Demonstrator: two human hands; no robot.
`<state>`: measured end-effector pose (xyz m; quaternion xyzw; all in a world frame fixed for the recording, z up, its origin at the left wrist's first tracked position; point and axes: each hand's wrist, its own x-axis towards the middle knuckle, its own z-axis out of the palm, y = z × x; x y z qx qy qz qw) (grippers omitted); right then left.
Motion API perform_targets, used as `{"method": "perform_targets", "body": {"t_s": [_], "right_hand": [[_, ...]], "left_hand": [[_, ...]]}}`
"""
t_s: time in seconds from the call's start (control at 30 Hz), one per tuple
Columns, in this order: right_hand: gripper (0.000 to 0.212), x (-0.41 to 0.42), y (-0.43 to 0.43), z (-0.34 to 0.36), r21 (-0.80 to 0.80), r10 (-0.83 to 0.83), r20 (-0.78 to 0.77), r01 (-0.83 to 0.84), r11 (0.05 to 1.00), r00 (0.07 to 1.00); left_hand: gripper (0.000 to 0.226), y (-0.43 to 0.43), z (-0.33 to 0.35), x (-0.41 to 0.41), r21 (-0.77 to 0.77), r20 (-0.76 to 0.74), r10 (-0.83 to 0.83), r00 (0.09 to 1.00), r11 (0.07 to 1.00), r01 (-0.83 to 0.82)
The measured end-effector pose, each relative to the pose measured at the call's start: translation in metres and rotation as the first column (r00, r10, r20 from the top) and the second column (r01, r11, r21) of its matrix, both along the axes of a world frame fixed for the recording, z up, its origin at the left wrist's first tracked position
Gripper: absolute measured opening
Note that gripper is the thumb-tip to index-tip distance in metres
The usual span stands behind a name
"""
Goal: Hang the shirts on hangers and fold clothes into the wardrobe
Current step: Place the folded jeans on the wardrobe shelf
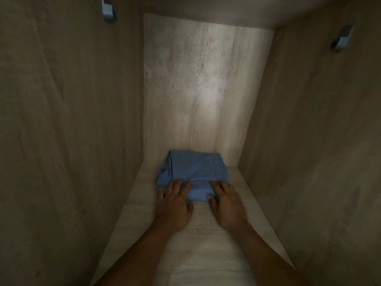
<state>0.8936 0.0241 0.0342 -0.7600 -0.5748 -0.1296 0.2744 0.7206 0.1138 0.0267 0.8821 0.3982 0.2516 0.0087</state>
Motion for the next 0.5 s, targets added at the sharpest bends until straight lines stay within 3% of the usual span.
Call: {"method": "perform_targets", "body": {"t_s": [0.1,0.27,0.5], "right_hand": [[0.054,-0.001,-0.002,-0.003,0.069,0.016,-0.045,-0.012,0.998,0.999],[0.040,-0.001,-0.003,-0.004,0.109,-0.128,0.251,0.104,0.989,0.960],[0.054,-0.020,-0.024,-0.007,-0.004,-0.129,0.196,0.132,0.991,0.972]], "left_hand": [[0.075,0.001,-0.001,0.000,0.025,0.035,-0.026,0.999,0.999,0.025],[0.058,-0.006,-0.001,-0.003,0.156,0.102,0.033,0.994,0.987,-0.049],[0.060,-0.028,-0.001,-0.013,0.072,0.029,0.062,0.998,0.995,-0.064]]}}
